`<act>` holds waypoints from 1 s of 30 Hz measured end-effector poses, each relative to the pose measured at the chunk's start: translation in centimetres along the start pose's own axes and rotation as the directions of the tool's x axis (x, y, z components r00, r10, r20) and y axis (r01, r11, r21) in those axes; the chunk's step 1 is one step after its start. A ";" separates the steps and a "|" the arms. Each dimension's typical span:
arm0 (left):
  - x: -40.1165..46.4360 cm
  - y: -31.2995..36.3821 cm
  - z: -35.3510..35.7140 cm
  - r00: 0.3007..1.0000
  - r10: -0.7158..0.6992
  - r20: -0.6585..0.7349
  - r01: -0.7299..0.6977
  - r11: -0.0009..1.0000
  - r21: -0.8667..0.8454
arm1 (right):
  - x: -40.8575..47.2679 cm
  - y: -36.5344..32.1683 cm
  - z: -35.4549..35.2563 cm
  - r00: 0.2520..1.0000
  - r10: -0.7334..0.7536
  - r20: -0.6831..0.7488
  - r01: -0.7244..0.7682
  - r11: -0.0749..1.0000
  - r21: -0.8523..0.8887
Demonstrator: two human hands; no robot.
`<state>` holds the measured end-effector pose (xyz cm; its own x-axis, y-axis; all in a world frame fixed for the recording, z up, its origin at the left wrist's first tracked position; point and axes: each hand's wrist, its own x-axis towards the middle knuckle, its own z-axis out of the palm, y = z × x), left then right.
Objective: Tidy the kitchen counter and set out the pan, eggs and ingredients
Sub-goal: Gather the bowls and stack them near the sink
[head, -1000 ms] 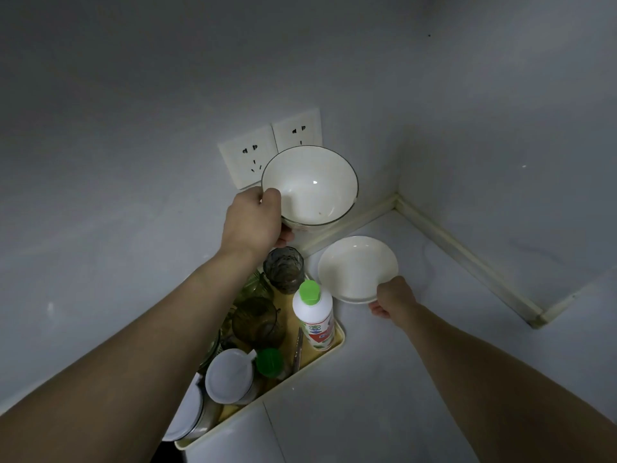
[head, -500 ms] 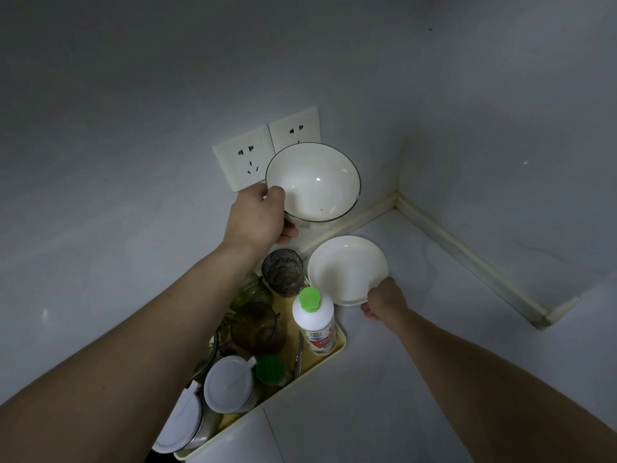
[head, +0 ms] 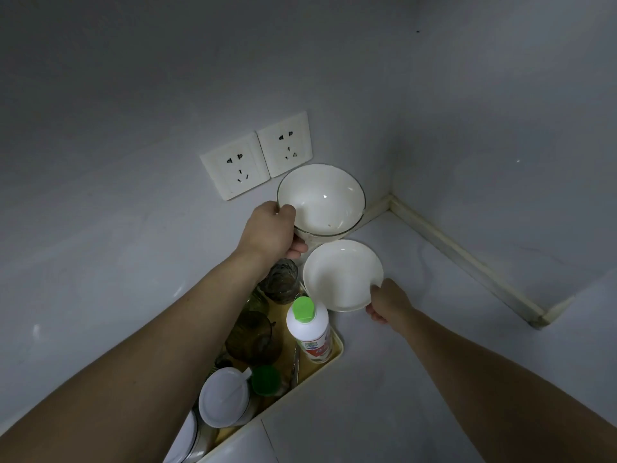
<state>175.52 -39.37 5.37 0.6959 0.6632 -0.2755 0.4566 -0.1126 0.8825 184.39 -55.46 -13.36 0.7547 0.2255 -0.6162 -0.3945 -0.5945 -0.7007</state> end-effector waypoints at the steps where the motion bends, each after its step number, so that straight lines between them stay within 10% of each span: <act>1: 0.2 -0.2 0.1 0.999 -0.020 0.026 0.020 1.000 0.007 | 0.3 -0.2 -0.4 0.999 -0.015 -0.030 0.014 1.000 -0.019; 6: 2.1 -1.2 1.4 0.985 -0.117 0.125 0.104 0.989 0.108 | -1.9 -2.9 -4.1 0.966 -0.168 -0.198 0.152 0.984 -0.097; 10: 3.2 -1.9 2.6 0.957 -0.192 0.219 0.144 0.965 0.218 | -2.6 -5.0 -5.0 0.970 -0.182 -0.163 0.207 0.965 0.158; 30: 10.8 -6.8 6.6 0.866 -0.397 0.305 0.117 0.752 0.649 | -0.2 -3.9 0.3 0.997 0.045 -0.057 -0.033 0.978 0.204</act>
<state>183.56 -36.34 -6.07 0.5898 0.3933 -0.7053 0.7842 -0.4872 0.3842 185.68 -52.93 -10.60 0.7648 0.1537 -0.6257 -0.5178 -0.4313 -0.7388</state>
